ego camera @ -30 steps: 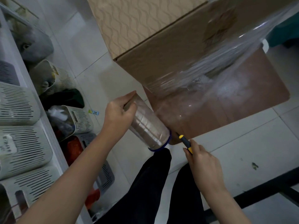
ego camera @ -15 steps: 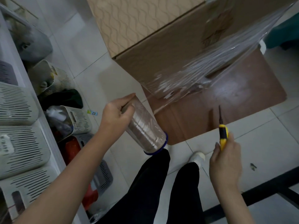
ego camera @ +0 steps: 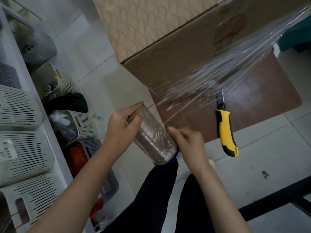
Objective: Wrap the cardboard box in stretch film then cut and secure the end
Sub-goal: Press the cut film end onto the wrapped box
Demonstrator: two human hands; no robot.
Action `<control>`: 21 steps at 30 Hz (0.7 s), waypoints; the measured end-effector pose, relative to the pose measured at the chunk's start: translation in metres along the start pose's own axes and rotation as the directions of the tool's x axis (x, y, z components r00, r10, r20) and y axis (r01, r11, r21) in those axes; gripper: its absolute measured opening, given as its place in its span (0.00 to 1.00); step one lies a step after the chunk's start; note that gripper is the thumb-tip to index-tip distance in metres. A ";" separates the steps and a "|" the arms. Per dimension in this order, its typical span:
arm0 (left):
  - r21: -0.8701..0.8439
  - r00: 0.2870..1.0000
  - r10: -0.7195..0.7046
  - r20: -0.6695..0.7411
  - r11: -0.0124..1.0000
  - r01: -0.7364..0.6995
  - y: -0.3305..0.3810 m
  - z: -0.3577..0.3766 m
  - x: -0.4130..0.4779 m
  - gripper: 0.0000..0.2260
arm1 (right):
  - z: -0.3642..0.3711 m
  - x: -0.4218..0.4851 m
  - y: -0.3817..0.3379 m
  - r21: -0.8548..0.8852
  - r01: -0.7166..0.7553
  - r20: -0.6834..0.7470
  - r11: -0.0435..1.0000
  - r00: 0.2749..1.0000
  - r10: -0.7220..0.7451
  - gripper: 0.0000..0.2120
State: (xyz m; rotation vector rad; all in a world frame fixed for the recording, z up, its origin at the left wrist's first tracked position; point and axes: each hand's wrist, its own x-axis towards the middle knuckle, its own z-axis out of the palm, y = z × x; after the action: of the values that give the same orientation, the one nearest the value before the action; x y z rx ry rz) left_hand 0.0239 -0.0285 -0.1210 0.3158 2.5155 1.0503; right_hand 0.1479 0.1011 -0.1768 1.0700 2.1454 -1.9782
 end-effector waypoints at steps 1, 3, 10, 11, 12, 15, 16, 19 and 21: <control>0.006 1.000 0.009 -0.002 1.000 -0.009 0.000 0.000 0.000 0.18 | 0.008 -0.001 -0.006 0.160 -0.039 0.106 0.986 0.994 0.022 0.07; 0.013 1.000 0.021 -0.003 1.000 -0.021 0.000 -0.001 0.000 0.18 | 0.020 0.001 -0.011 0.345 -0.097 0.146 0.934 0.988 0.049 0.07; -0.017 1.000 -0.011 0.005 1.000 0.011 -0.001 0.000 0.003 0.17 | 0.037 0.017 -0.019 0.712 -0.288 0.183 0.640 0.956 0.228 0.04; -0.025 1.000 -0.019 0.006 1.000 0.019 -0.001 0.000 0.004 0.16 | 0.038 0.018 -0.019 0.719 -0.291 0.177 0.631 0.955 0.238 0.03; -0.028 1.000 -0.025 0.010 0.999 0.025 -0.002 0.000 0.004 0.16 | 0.038 0.019 -0.019 0.730 -0.295 0.174 0.616 0.953 0.250 0.03; 0.006 1.000 -0.016 0.021 1.000 0.016 -0.002 0.000 0.005 0.17 | 0.036 0.023 -0.022 0.767 -0.337 0.198 0.547 0.934 0.298 0.06; 0.020 1.000 -0.011 0.022 1.000 0.011 -0.002 0.001 0.004 0.18 | 0.035 0.026 -0.023 0.764 -0.346 0.206 0.544 0.930 0.303 0.06; 0.018 1.000 -0.018 0.018 1.000 0.017 -0.002 0.002 0.003 0.18 | 0.033 0.029 -0.026 0.762 -0.338 0.210 0.552 0.936 0.283 0.05; 0.006 0.999 -0.031 0.010 0.999 0.031 -0.002 0.004 0.005 0.18 | 0.031 0.029 -0.026 0.780 -0.325 0.230 0.536 0.944 0.237 0.06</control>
State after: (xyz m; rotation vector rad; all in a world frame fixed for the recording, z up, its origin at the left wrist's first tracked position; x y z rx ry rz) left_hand 0.0213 -0.0263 -0.1264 0.2816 2.5068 1.0273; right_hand 0.0997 0.0879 -0.1740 1.2270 0.8157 -2.7891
